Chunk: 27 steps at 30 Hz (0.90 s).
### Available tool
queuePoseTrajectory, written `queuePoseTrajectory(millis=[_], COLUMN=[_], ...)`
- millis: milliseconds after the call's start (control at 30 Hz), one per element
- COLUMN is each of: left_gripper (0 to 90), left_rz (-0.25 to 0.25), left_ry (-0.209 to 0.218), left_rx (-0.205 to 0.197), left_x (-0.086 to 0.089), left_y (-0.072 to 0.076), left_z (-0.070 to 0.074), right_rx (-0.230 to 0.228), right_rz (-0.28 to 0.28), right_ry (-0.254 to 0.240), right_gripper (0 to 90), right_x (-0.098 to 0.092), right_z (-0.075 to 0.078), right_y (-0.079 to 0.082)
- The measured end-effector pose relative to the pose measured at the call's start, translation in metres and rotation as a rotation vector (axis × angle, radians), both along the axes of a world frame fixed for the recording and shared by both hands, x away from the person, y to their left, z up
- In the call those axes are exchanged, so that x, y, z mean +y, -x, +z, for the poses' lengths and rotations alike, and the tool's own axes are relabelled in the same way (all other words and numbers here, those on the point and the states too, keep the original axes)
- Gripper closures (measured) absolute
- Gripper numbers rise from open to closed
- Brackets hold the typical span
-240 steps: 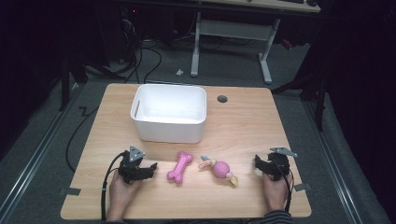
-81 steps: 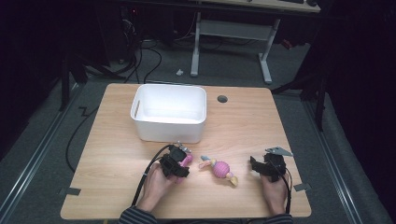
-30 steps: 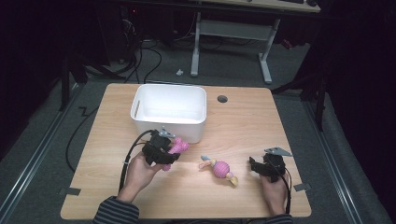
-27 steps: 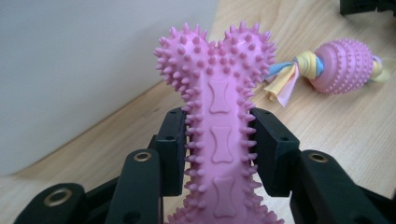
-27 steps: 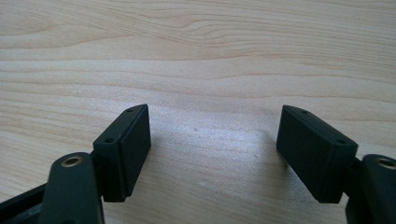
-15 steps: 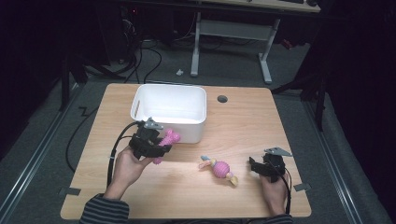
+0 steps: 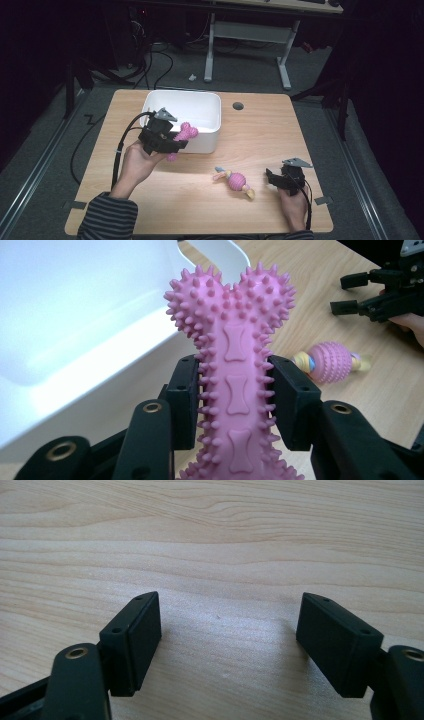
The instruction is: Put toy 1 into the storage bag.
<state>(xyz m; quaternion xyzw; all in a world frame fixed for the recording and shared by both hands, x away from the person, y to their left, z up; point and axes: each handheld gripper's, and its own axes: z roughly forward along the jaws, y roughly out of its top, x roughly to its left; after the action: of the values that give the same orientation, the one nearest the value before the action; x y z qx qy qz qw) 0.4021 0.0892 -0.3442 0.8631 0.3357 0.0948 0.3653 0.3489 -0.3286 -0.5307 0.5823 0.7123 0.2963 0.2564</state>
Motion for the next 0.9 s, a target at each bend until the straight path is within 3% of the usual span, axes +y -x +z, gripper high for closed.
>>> queuePoseTrajectory(millis=[100,167,367,900], left_gripper=[58.5,58.5,58.4,58.4], left_rz=[-0.014,-0.015,-0.013,0.052], left_ry=[0.055,0.058,0.025,0.008], left_rx=[0.02,0.015,-0.003,0.004], left_x=[0.0,-0.001,-0.003,0.001], left_y=[-0.005,-0.005,-0.009,-0.04], left_z=[0.005,0.008,0.018,0.027], right_rx=[-0.001,-0.001,-0.001,-0.001], right_rz=[0.003,0.003,0.003,0.003], right_ry=[0.002,0.002,0.002,0.002], right_gripper=[25.9,25.9,25.9,25.9], right_x=[0.0,0.0,0.0,0.0], right_z=[0.0,0.0,0.0,0.0], right_y=[0.0,0.0,0.0,0.0])
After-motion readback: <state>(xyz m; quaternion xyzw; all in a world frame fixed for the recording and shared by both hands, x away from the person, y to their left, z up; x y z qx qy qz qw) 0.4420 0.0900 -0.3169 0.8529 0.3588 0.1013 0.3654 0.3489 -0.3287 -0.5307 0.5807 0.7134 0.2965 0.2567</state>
